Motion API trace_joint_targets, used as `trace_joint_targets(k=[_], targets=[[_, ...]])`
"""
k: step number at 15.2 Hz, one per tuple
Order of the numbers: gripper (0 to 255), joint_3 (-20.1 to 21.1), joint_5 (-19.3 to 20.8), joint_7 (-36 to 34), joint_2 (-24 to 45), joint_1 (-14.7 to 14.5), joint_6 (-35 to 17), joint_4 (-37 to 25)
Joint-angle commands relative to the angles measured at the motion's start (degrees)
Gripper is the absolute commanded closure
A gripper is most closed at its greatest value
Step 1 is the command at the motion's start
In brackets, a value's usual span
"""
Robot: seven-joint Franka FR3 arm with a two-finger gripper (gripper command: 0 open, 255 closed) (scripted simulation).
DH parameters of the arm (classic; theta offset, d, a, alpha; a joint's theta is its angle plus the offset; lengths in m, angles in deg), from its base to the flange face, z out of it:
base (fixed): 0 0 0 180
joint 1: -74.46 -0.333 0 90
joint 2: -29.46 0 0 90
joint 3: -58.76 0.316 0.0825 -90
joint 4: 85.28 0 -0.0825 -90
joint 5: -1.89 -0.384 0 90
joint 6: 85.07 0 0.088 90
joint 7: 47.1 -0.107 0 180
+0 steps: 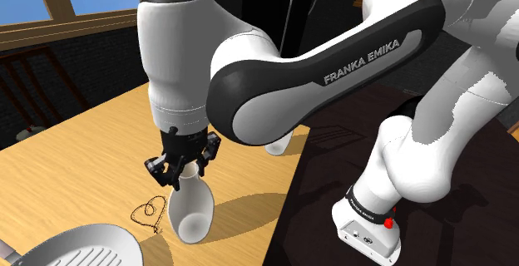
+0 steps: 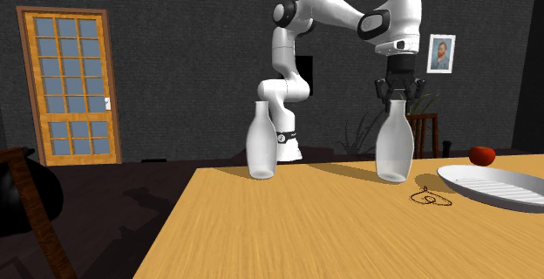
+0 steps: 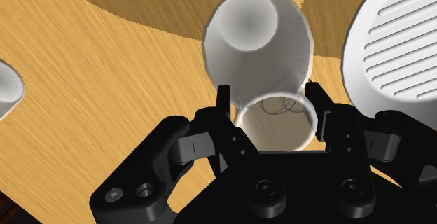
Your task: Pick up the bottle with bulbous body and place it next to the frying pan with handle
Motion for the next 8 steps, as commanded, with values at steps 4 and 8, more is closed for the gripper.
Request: trace_joint_targets(k=[4,8], targets=[[0,0.0,0.0,0.0,0.0,0.0,0.0,0.0],[0,-0.2,-0.7,0.6,-1.5,0.0,3.8,-2.5]])
